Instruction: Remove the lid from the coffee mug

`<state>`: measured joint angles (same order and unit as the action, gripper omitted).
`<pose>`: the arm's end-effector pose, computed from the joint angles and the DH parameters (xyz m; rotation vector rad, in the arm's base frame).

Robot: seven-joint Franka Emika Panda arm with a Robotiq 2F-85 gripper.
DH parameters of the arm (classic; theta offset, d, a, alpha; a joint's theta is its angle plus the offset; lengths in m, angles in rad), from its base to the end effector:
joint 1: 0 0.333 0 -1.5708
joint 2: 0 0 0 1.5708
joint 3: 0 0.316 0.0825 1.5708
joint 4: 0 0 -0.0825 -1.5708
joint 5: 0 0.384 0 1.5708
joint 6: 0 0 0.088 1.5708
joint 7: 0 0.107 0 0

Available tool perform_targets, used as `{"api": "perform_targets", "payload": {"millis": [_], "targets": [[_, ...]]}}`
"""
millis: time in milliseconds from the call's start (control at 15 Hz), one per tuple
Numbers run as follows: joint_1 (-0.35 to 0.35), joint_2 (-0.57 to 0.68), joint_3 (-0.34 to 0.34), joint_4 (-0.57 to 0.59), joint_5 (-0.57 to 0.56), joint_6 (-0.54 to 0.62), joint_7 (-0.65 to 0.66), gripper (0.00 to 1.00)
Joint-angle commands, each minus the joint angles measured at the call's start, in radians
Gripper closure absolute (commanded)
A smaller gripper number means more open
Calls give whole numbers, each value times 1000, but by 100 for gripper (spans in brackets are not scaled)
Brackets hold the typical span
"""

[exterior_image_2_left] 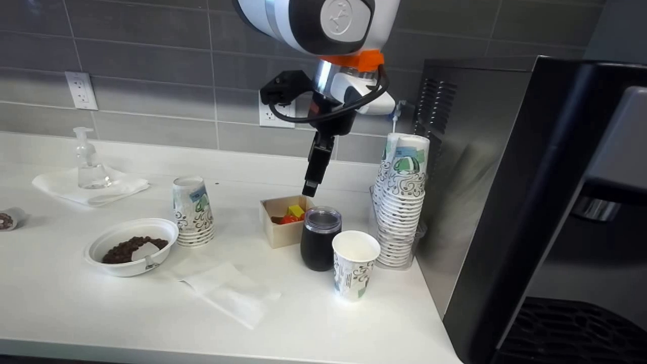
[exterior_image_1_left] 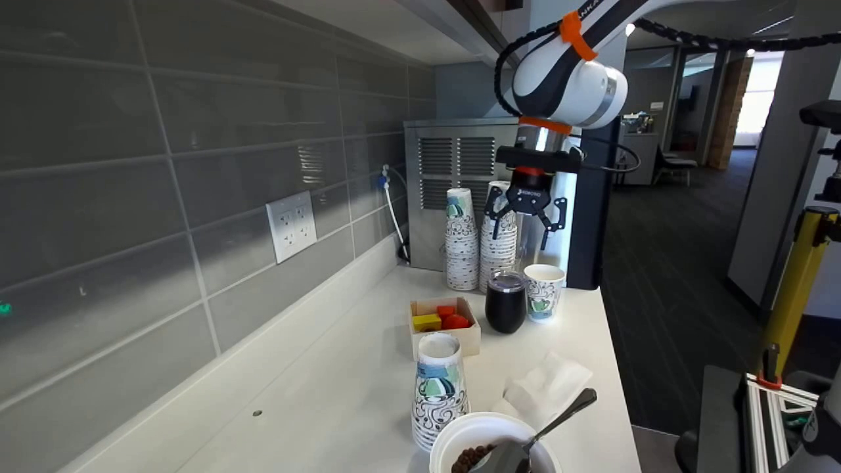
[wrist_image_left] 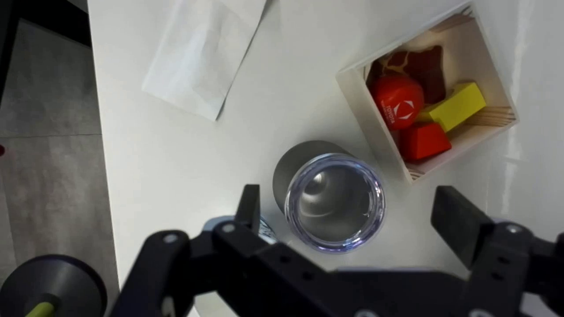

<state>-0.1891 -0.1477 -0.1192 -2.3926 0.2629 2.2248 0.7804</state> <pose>0.4533 -0.1359 0.3742 -2.3735 1.7127 0.1093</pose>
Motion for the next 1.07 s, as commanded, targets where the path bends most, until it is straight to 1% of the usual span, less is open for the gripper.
{"api": "perform_targets", "payload": {"millis": [0, 333, 533, 1000], "targets": [[9, 48, 26, 19, -56, 66, 115, 0], [18, 90, 38, 14, -151, 109, 281, 0], [22, 107, 31, 6, -183, 122, 351, 0], [35, 156, 24, 15, -189, 172, 424, 0]]}}
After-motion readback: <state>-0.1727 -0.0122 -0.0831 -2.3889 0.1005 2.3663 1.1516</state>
